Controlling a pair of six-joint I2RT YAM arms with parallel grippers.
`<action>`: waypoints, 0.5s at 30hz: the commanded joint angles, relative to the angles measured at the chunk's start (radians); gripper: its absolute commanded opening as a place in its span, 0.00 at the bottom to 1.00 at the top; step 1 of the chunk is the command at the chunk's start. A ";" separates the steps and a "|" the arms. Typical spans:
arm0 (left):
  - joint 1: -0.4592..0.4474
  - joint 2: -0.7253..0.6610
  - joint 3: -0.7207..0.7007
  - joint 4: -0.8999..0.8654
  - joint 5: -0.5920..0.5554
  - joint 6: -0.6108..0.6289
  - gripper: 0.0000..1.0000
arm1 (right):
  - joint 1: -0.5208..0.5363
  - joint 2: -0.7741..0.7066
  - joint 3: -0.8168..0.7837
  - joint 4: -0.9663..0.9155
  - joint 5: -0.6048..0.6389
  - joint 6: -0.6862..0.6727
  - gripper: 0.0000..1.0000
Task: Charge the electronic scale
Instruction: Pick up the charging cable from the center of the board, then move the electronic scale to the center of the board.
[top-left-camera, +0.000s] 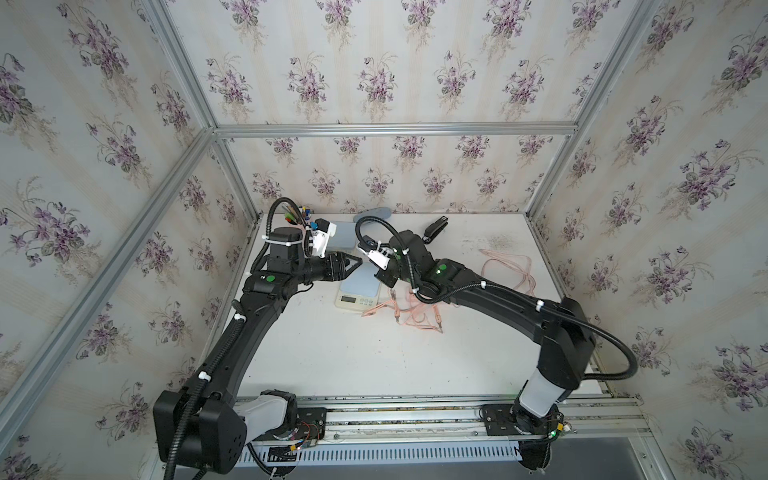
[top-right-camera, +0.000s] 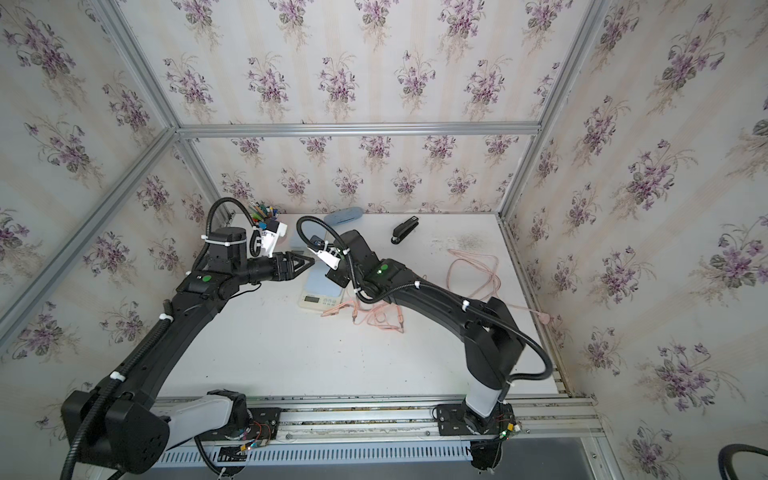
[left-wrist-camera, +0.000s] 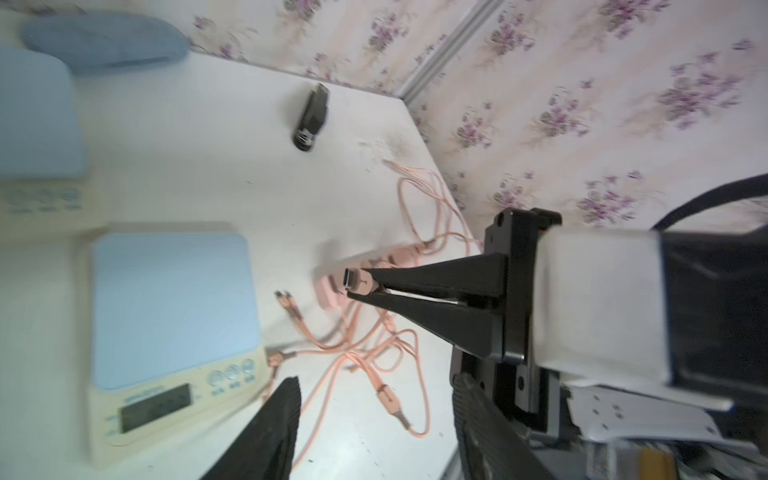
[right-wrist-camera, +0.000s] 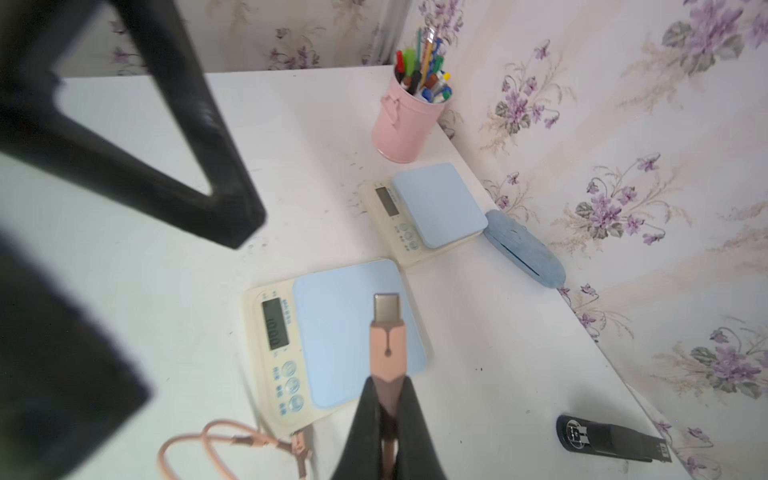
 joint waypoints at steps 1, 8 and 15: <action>0.002 0.107 0.089 -0.051 -0.395 0.083 0.62 | -0.028 0.157 0.151 -0.118 0.027 0.078 0.00; 0.001 0.491 0.357 -0.048 -0.562 0.126 0.65 | -0.126 0.526 0.571 -0.259 -0.026 0.086 0.00; 0.029 0.778 0.562 -0.049 -0.580 0.125 0.66 | -0.163 0.742 0.732 -0.296 -0.071 -0.020 0.00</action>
